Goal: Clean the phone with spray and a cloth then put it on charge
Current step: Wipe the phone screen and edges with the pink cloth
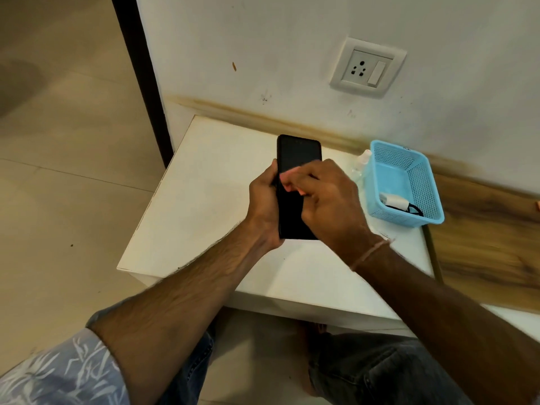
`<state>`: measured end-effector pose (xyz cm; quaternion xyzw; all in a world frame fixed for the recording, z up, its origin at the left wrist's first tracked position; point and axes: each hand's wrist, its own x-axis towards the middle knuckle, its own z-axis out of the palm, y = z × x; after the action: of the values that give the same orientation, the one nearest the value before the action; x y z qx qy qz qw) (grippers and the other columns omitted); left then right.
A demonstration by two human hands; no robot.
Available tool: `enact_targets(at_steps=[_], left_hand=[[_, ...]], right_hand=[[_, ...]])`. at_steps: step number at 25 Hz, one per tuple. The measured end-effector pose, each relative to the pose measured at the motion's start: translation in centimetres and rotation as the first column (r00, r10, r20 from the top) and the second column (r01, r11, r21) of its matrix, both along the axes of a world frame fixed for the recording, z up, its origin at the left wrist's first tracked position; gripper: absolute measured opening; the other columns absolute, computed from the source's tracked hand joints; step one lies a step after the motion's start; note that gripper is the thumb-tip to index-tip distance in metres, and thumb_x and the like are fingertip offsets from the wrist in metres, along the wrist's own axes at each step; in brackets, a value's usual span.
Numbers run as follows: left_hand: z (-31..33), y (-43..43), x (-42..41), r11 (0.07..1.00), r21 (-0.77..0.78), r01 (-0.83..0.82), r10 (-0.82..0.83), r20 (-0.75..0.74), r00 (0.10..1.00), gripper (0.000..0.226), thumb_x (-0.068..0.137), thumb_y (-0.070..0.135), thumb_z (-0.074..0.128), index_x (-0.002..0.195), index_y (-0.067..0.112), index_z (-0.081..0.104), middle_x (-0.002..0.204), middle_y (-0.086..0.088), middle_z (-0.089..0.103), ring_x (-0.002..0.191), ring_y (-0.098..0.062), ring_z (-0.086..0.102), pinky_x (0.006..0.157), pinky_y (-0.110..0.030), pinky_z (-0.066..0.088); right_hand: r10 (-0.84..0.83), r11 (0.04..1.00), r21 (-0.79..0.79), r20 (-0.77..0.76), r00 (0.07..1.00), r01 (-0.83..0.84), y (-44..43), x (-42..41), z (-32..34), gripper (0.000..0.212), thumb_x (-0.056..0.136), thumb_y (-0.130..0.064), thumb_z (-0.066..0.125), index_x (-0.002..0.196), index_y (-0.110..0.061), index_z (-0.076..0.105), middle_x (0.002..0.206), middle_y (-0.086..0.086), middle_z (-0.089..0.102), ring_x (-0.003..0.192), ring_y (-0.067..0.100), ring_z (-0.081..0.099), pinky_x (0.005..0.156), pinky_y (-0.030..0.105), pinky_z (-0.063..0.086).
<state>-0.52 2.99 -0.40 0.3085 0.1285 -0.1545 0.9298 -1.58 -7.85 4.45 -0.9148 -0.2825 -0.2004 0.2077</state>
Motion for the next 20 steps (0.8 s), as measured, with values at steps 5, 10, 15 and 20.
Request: enact_targets(at_steps=[5, 10, 15, 20], left_hand=[[0.4, -1.0, -0.2, 1.0, -0.028, 0.012, -0.012, -0.006, 1.0, 0.054, 0.101, 0.047, 0.04, 0.083, 0.016, 0.082, 0.083, -0.01, 0.076, 0.071, -0.026, 0.074, 0.062, -0.033, 0.061], [-0.2, -0.3, -0.2, 1.0, 0.008, 0.02, -0.02, -0.007, 1.0, 0.05, 0.099, 0.045, 0.042, 0.088, 0.015, 0.081, 0.087, -0.008, 0.075, 0.08, -0.024, 0.074, 0.069, -0.032, 0.06], [0.2, -1.6, -0.6, 0.998, 0.037, 0.045, -0.044, -0.018, 0.999, 0.056, 0.101, 0.047, 0.039, 0.081, 0.017, 0.081, 0.081, -0.01, 0.076, 0.067, -0.024, 0.074, 0.058, -0.031, 0.059], [0.1, -1.0, -0.8, 0.999, 0.022, 0.042, -0.042, -0.022, 0.999, 0.04, 0.096, 0.044, 0.05, 0.086, 0.014, 0.074, 0.09, -0.01, 0.07, 0.081, -0.025, 0.071, 0.071, -0.032, 0.057]], right_hand=[[-0.284, 0.958, 0.01, -0.113, 0.952, 0.287, 0.1, 4.8, 1.2, 0.024, 0.091, -0.006, 0.052, 0.104, -0.01, 0.072, 0.104, 0.007, 0.065, 0.095, 0.016, 0.052, 0.083, 0.018, 0.041], [-0.028, 0.999, -0.045, -0.021, 0.999, 0.027, -0.3, 0.4, -0.8, 0.025, 0.085, -0.001, 0.054, 0.098, -0.009, 0.073, 0.096, 0.004, 0.067, 0.089, 0.016, 0.055, 0.076, 0.023, 0.047], [-0.298, 0.955, -0.01, -0.075, 0.952, 0.298, -1.3, 4.1, 0.8, 0.023, 0.089, -0.004, 0.055, 0.102, -0.009, 0.073, 0.101, 0.008, 0.066, 0.098, 0.027, 0.056, 0.079, 0.022, 0.039], [-0.036, 0.999, -0.022, -0.043, 0.998, 0.035, -0.3, 0.9, -0.4, 0.028, 0.087, -0.008, 0.048, 0.098, -0.012, 0.073, 0.097, 0.001, 0.067, 0.092, 0.017, 0.056, 0.076, 0.019, 0.043]])
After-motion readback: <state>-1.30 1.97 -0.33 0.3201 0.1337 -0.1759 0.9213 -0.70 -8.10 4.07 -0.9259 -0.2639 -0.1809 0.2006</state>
